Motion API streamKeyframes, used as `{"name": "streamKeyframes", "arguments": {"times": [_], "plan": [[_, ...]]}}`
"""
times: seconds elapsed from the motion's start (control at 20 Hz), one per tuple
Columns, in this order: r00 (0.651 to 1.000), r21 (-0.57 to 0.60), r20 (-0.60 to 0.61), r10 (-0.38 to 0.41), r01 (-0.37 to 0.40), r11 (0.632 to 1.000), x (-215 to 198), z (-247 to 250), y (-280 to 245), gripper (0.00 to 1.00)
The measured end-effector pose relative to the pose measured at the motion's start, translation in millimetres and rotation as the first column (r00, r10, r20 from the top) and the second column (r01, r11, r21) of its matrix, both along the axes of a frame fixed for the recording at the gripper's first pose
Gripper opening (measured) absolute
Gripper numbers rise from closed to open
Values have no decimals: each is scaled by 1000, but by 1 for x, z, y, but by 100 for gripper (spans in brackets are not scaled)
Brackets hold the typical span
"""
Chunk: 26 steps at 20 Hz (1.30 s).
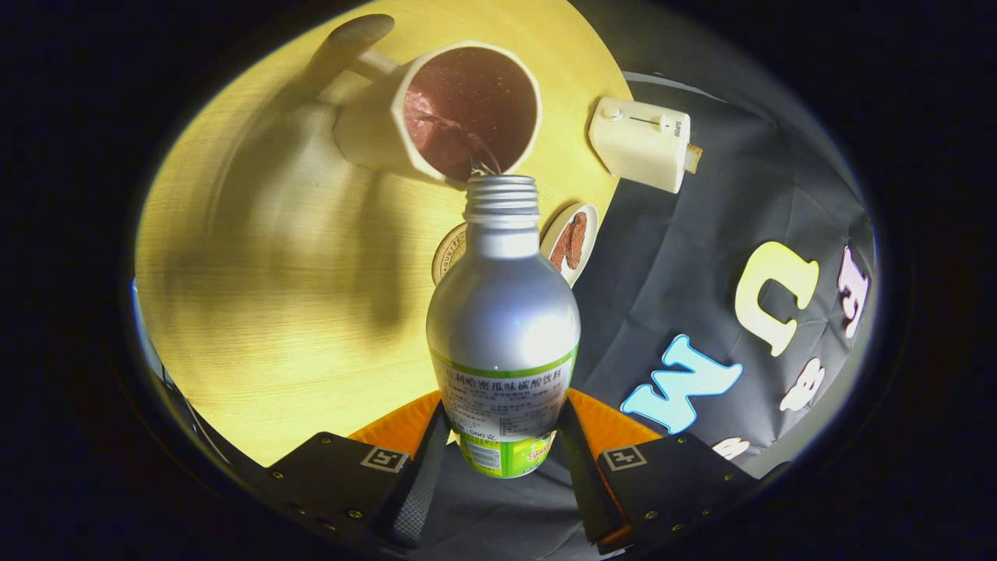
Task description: Take the bottle from table, then pour the juice into the cup, finally place the bottle on the coaster
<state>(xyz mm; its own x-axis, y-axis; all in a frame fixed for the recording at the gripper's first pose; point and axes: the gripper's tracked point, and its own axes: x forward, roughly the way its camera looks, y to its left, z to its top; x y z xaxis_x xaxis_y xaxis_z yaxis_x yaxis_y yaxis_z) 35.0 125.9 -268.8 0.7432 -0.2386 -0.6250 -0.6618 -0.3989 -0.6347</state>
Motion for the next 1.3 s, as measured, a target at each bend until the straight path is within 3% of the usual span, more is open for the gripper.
{"name": "streamKeyframes", "arguments": {"times": [1.3], "plan": [[997, -123, -6, 72, -72, 990, -2, 19, 11, 75]]}}
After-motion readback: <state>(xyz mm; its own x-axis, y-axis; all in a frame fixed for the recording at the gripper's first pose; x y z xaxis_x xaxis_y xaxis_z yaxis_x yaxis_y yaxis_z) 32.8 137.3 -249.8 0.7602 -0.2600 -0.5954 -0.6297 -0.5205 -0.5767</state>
